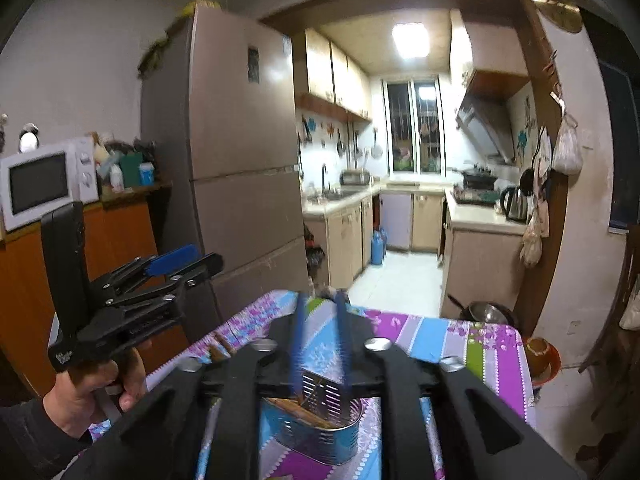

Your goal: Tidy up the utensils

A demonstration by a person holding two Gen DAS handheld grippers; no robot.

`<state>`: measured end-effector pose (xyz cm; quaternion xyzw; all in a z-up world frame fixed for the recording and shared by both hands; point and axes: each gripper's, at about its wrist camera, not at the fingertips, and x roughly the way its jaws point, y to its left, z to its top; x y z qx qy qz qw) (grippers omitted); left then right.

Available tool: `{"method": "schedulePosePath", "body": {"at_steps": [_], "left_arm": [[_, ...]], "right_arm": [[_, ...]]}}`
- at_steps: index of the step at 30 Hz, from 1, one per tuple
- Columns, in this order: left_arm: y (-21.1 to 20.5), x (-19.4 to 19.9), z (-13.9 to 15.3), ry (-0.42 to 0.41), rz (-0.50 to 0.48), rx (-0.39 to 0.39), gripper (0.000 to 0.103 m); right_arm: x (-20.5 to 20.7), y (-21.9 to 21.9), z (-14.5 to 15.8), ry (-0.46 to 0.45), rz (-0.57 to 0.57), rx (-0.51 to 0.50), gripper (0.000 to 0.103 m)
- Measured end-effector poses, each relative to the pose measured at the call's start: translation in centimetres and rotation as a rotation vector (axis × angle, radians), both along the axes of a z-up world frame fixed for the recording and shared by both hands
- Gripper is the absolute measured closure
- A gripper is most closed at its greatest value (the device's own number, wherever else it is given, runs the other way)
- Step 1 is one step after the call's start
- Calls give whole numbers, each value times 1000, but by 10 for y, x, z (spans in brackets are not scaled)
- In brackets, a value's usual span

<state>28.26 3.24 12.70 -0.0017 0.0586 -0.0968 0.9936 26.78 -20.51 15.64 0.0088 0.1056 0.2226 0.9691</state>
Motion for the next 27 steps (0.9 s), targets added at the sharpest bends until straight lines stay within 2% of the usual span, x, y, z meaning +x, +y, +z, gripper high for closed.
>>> {"method": "schedulePosePath", "body": {"at_steps": [1,2,3,5,8,11,15,21,27], "left_arm": [[7,-16,1,-29,26,-6,14],[13,-30,1,-53,53,-9,7],[19,-46,0,-79,82,-10,5],[27,-69,-4,-113,122,-20,5],[32,-105,-17,-130,154,-13,5],[30,-135,-39,-92,167,-11,5],[21,-168,-74,-5,121,-19,5],[14,-188,-109,109,105,-17,5],[17,-210,-117,99,99,-18,5]], "right_arm": [[-17,-4,-3,-34,-9,4,59],[-31,-7,-7,-59,-16,5,50],[-45,-10,-11,-79,-20,12,37],[-77,-16,-25,-119,-43,18,21],[-117,-21,-50,-140,-80,29,5],[-146,-23,-73,-139,-113,49,5],[-173,-23,-103,-117,-164,65,5],[-199,-6,-129,-83,-197,52,5],[-212,15,-143,-67,-217,21,5]]}}
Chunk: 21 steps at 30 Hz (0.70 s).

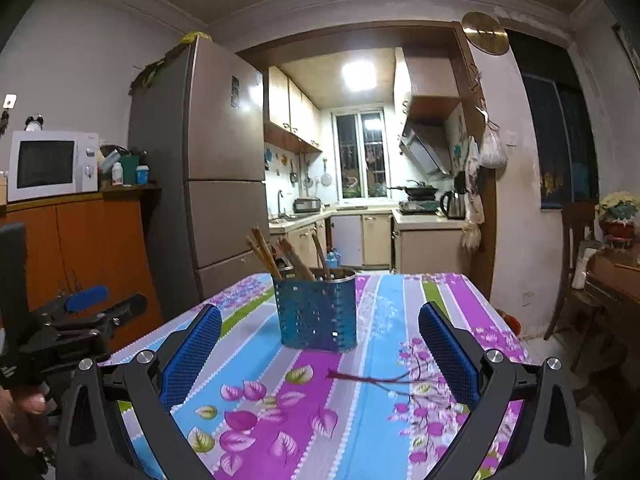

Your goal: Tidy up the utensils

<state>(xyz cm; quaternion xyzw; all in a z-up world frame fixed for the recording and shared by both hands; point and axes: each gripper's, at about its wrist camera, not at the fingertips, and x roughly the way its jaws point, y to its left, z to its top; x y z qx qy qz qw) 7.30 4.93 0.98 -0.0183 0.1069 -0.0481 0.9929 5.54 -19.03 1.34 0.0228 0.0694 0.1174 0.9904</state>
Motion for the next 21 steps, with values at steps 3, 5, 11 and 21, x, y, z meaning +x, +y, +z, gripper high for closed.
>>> {"method": "schedulePosePath", "body": {"at_steps": [3,5,11,21], "left_arm": [[2,-7,-2,-8,12,9,5],[7,-11,-1,-14,29,3,5],[17,-21,-6,-18,79,-17,5],[9,-28,-15,-12,71,9,5]], "right_arm": [[-6,7,-3,3,-16,0,5],[-8,13,-4,6,-29,-6,5],[-12,19,-3,31,-75,1,5],[-23,20,-5,52,-93,1,5]]}}
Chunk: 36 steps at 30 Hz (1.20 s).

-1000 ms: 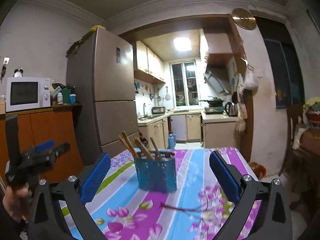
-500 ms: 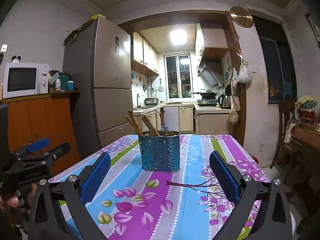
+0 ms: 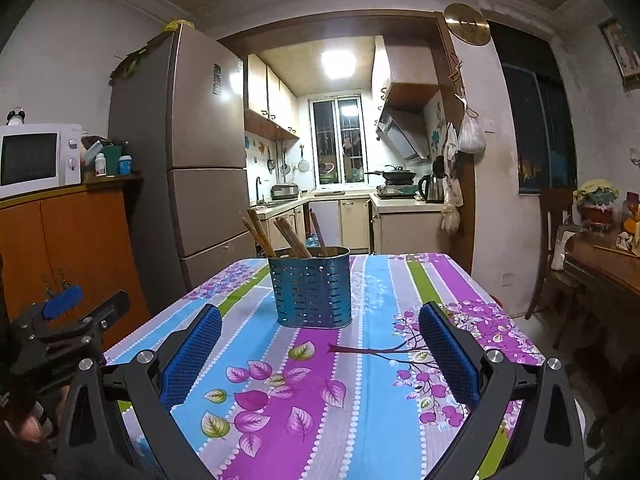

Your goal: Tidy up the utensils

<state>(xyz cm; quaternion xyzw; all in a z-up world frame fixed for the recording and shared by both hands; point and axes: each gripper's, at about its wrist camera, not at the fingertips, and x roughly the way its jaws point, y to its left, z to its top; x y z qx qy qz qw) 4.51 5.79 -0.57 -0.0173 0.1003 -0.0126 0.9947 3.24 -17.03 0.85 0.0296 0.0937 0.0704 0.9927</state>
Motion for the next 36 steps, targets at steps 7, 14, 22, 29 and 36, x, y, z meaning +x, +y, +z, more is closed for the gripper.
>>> {"method": "schedulePosePath", "body": {"at_steps": [7,14,22,29,36], "left_arm": [[-6,-2,-2,-4,-10,1,5],[-13,-4,-3,-2,-18,20,5],[-17,-12,-4,-26,-30,27,5],[-15,-29,1,-98,-44,7,5],[-25,-44,2,-129,-68,30,5]], "right_arm": [[-4,-3,-2,-22,6,-12,5],[-8,-2,-4,-38,18,-8,5],[-23,-4,-7,-95,30,0,5],[-48,-5,-9,-171,7,-7,5],[-69,-7,-14,-189,3,-29,5]]}}
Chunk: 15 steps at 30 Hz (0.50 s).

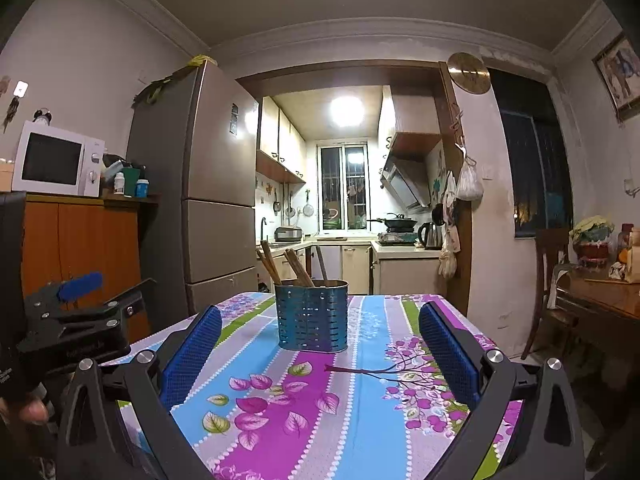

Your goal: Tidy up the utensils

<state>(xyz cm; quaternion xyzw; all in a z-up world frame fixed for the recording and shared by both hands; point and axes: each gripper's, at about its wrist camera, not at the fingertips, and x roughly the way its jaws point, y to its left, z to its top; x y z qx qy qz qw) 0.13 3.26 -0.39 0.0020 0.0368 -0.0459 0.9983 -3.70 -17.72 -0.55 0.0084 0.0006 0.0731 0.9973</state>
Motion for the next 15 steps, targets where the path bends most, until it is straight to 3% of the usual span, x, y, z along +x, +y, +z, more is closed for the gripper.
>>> {"method": "schedulePosePath", "body": {"at_steps": [15], "left_arm": [[-18,-27,-4,-37,-56,6,5]], "right_arm": [[-28,-14,1,-28,-18,23,5]]}}
